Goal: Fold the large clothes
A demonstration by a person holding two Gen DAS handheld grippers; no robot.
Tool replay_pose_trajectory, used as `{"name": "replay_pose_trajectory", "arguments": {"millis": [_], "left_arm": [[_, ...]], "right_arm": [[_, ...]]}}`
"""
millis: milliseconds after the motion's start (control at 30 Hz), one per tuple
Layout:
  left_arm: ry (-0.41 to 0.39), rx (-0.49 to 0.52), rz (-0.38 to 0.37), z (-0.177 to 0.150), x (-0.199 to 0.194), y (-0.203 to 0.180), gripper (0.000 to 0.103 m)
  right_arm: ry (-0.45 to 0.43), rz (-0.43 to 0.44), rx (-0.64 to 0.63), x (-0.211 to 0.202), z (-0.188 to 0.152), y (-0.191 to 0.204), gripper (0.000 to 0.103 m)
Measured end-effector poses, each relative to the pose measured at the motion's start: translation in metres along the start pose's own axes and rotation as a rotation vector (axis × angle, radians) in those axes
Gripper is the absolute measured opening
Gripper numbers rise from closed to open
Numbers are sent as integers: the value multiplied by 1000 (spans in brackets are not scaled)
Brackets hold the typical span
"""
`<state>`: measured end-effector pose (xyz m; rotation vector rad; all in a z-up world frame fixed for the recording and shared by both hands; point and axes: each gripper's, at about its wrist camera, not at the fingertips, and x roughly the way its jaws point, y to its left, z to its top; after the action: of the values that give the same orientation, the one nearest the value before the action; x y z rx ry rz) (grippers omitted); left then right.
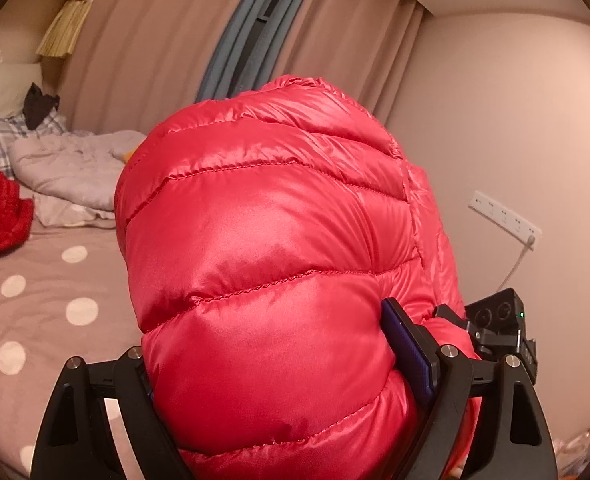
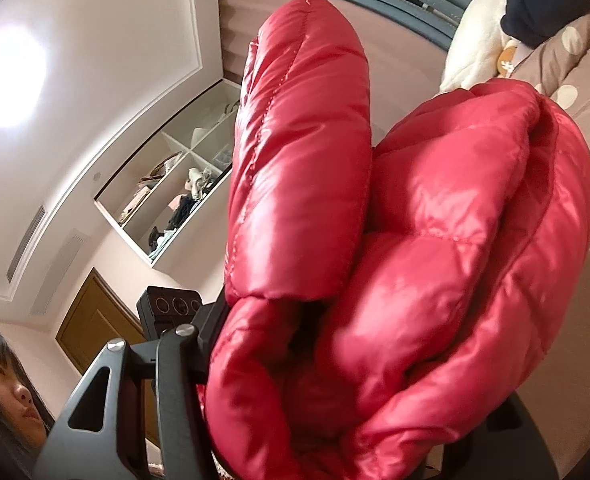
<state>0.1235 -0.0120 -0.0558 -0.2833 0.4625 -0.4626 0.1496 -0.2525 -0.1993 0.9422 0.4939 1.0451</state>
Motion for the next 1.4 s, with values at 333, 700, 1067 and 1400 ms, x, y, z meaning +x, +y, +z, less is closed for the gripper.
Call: {"name": "replay_pose_trajectory", "arguments": {"millis": [333,700,1067,1400], "left_arm": [[-60,-6,19,8,-18,1,87],[-143,-27,5,51,16,31,87],[66,-170,126,5,181,152,87],[219,-196,224,-111,243,216,89]], "right_arm": [[19,65,-42,13,12,5,56],[13,45,-127,41,57,2,57],[61,-362,-87,102,94,-110,56],[218,-751,8,118,22,-261,65]]}}
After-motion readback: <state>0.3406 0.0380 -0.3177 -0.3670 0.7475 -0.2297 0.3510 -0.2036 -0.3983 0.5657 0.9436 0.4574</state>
